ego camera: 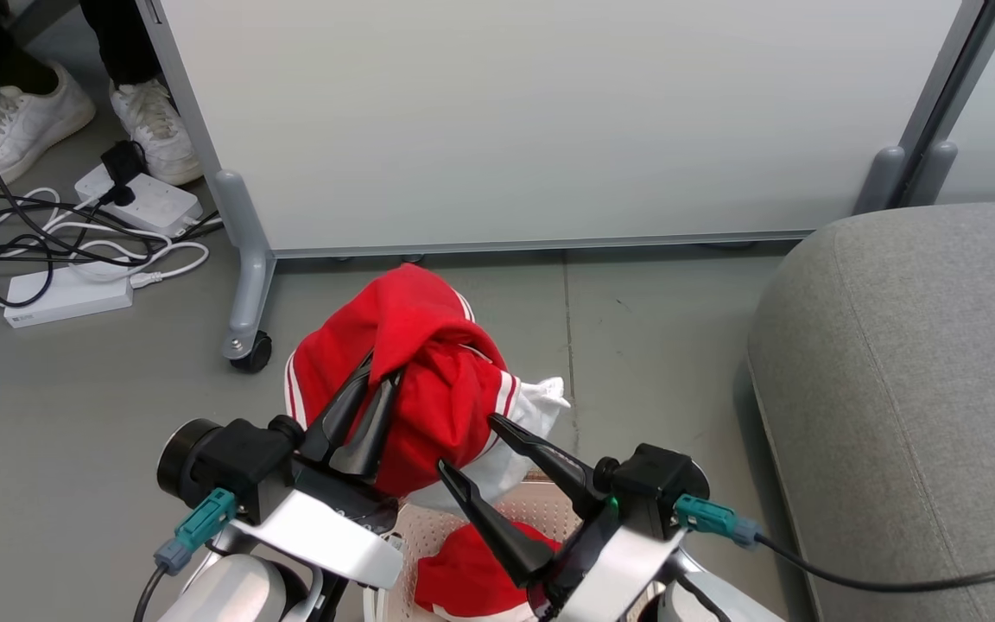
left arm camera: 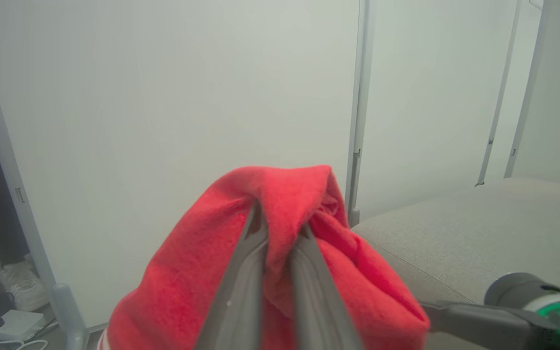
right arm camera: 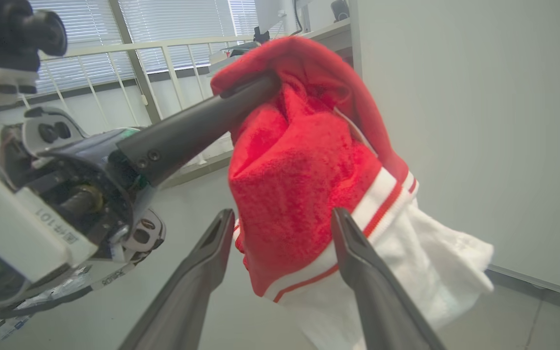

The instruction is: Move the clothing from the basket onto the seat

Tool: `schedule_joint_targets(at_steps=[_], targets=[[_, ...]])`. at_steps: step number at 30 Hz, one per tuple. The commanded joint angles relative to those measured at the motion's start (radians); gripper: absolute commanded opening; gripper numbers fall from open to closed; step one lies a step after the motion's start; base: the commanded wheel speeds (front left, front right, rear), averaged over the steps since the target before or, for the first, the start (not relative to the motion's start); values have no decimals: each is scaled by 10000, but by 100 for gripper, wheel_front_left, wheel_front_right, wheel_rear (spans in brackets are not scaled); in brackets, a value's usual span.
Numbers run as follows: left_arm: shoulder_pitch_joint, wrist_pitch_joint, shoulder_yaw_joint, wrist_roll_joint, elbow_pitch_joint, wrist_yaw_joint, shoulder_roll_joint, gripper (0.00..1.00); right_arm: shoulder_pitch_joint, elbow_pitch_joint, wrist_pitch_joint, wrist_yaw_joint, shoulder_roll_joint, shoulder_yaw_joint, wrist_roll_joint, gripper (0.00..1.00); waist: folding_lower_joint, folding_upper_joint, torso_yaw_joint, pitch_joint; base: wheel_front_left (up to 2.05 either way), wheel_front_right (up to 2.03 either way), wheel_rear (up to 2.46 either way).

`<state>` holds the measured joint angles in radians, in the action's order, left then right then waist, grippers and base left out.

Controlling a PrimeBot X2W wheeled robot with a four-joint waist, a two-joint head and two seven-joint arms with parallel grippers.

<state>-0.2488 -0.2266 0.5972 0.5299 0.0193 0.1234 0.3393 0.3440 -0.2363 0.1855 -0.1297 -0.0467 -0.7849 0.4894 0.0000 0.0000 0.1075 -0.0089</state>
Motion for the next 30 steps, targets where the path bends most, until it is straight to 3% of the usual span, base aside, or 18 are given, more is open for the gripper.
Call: schedule_joint_targets(at_steps=[1,5,6,7,8,18,19,20,21,30], targets=[[-88,-48,-17,21,37,-27,23,0,184,-81,167,-19,-65,-35,179,100,0,0,26,5,0,0,0],[-85,-95,2,47,138,-16,-50,0,614,-686,413,-21,-60,-214,177,100,0,0,101,14,0,0,0],[-91,-103,12,50,140,-21,-57,0,695,-774,471,-21,-59,-215,285,90,0,0,124,20,0,0,0],[-93,-118,14,65,156,-22,-87,0,795,-914,497,-21,-62,-266,326,49,0,0,147,25,0,0,0],[-91,-132,18,83,169,-24,-110,0,858,-1003,541,-21,-62,-319,398,0,0,0,167,27,0,0,0],[-56,-191,82,96,204,-74,-185,0,1419,-1546,761,-21,-63,-429,1082,0,0,0,221,92,0,0,0],[-65,-193,71,101,204,-65,-193,36,1446,-1576,779,-21,-63,-382,1127,0,0,0,219,102,0,0,0],[-81,-206,56,103,220,-49,-204,89,1459,-1617,791,-21,-65,-322,1134,0,0,0,216,114,0,0,0],[-92,-202,52,101,242,-40,-209,100,1489,-1671,799,-21,-67,-221,1126,0,0,0,210,129,0,0,0],[225,-222,512,-90,488,-351,-110,100,1440,-2078,824,-21,-57,1245,625,0,0,0,-5,247,0,0,0]])
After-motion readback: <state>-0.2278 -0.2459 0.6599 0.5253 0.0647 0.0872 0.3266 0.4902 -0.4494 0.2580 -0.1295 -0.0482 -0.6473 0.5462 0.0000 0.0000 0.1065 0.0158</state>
